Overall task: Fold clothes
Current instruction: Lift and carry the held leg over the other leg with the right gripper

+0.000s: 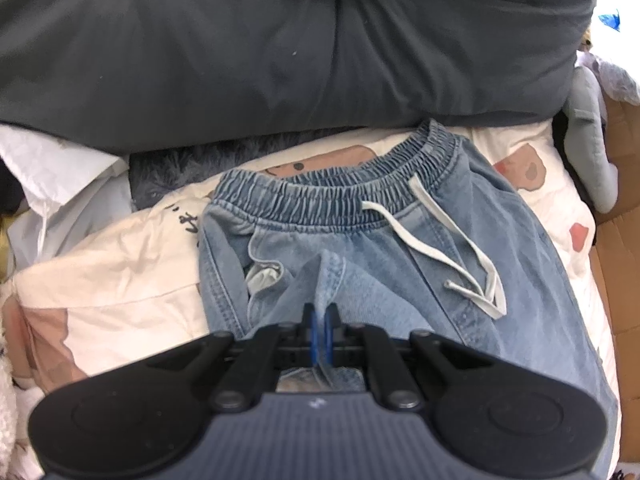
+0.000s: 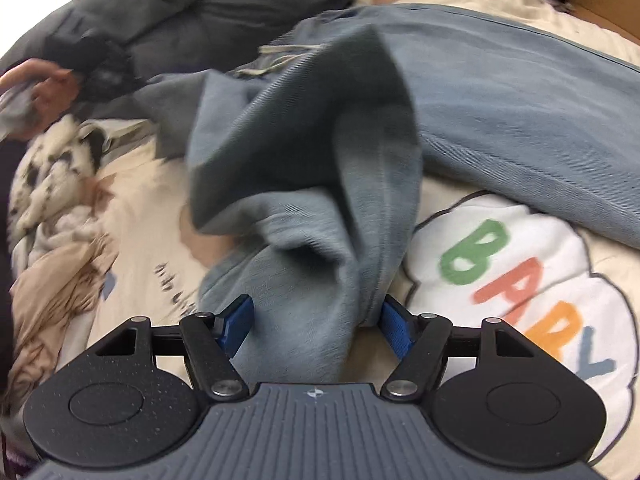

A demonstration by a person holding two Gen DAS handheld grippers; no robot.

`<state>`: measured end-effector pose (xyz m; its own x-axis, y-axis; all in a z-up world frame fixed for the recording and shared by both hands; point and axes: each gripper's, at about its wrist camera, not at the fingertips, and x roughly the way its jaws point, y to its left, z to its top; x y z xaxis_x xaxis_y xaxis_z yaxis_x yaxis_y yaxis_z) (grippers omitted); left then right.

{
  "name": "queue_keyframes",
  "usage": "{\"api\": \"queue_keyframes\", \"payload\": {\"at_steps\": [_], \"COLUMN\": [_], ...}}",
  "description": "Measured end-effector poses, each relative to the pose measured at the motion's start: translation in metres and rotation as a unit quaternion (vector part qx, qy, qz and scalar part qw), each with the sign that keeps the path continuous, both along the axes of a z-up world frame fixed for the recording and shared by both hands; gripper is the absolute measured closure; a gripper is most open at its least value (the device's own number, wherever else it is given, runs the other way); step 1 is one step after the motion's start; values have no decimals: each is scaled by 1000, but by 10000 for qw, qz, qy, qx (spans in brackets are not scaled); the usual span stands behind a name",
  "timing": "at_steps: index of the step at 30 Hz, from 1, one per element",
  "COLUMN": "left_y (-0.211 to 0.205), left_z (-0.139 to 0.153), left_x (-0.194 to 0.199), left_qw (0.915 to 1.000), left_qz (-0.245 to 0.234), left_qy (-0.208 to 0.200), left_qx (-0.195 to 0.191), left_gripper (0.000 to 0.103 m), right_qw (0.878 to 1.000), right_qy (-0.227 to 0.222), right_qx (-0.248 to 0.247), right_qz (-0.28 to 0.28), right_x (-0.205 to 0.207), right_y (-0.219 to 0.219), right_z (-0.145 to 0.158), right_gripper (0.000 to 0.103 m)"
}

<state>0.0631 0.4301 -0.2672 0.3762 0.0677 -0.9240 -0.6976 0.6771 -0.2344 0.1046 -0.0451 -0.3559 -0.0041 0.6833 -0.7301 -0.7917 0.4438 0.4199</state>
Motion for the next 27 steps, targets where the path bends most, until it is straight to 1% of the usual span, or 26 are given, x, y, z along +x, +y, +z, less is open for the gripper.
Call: {"api": "queue_keyframes", "payload": {"at_steps": [1, 2, 3, 4, 5, 8, 11, 14, 19, 23, 27], "left_y": [0, -1, -2, -2, -3, -3, -5, -10, -18, -28, -39], "left_z": [-1, -1, -1, -1, 0, 3, 6, 6, 6, 8, 7], "left_x": [0, 0, 0, -1, -2, -6, -12, -19, -34, -50, -65], "left_qw": [10000, 10000, 10000, 10000, 10000, 9999, 9998, 9996, 9988, 9973, 9949], "left_qz": [1, -4, -12, -12, -7, 13, 33, 18, 16, 24, -25], "left_qy": [34, 57, 74, 68, 46, -7, -57, -21, 44, 39, 103], "left_qx": [-3, -3, 0, -7, -25, -99, -199, -298, -484, -735, -999], "left_gripper": [99, 99, 99, 99, 99, 99, 99, 99, 100, 100, 100], "right_qw": [10000, 10000, 9999, 9998, 9997, 9998, 9998, 9997, 9976, 9941, 9898], "right_qy": [5, 10, 27, 123, 224, 209, 84, -80, -410, -638, -886], "right_qx": [-30, -59, -85, -80, -62, -74, -121, -207, -553, -874, -1111], "right_qz": [-22, -43, -69, -115, -126, 12, 99, 131, 36, 7, -3], "right_x": [1, 2, 4, 7, 10, 11, 10, 10, 10, 6, -2], "right_y": [1, 2, 3, 1, -1, -9, -24, -43, -83, -111, -127], "right_z": [-1, -1, -2, -1, 1, 17, 41, 69, 116, 145, 166], "right_gripper": [45, 67, 79, 85, 86, 88, 89, 89, 89, 90, 90]}}
